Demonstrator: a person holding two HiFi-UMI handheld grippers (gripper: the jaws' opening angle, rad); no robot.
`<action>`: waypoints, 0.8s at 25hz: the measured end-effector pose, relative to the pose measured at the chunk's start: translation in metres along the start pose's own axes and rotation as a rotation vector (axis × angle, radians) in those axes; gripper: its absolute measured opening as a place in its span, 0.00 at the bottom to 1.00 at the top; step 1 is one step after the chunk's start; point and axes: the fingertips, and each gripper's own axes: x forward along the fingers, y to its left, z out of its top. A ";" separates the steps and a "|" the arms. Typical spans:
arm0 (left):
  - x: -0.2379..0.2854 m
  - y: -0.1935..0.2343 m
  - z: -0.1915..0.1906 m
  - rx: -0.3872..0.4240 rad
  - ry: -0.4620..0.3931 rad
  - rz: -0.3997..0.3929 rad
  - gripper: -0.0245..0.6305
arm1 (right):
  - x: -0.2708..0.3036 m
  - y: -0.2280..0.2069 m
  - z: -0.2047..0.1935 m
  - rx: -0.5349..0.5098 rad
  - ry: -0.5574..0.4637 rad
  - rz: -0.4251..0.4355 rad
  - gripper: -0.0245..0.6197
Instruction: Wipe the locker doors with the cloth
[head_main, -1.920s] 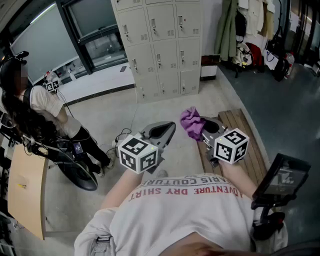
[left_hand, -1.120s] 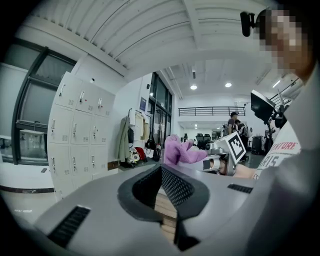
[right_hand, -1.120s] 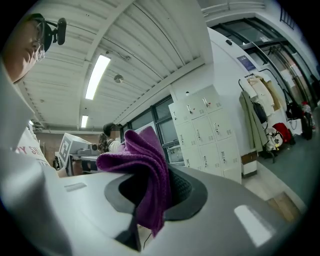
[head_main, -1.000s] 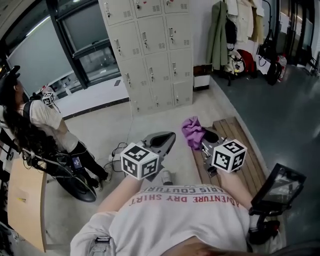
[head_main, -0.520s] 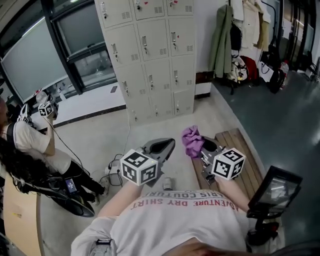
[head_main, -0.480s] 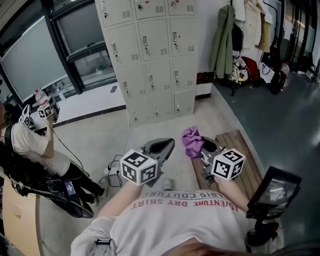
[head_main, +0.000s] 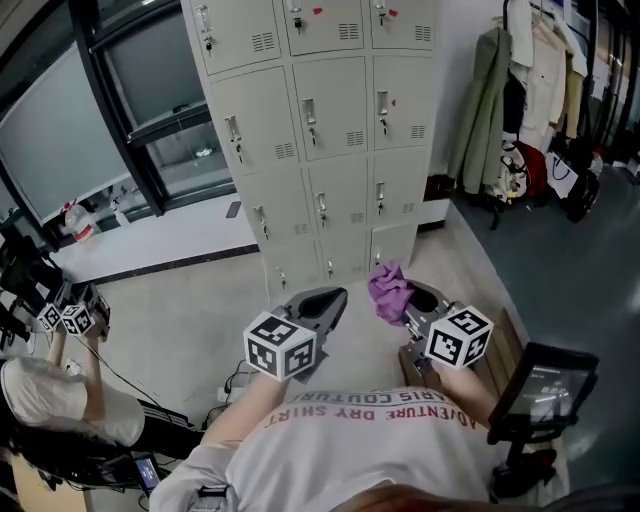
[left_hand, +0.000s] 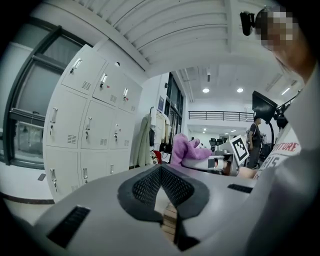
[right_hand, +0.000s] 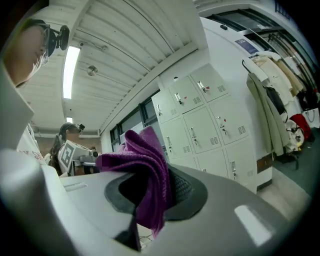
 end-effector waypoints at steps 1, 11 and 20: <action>0.010 0.019 0.010 0.006 -0.003 0.002 0.04 | 0.020 -0.010 0.011 0.003 -0.012 0.008 0.15; 0.073 0.137 0.040 0.008 -0.037 0.006 0.04 | 0.136 -0.086 0.039 0.004 -0.033 0.057 0.15; 0.153 0.238 0.061 -0.022 -0.033 0.028 0.04 | 0.229 -0.184 0.069 0.024 -0.059 0.060 0.15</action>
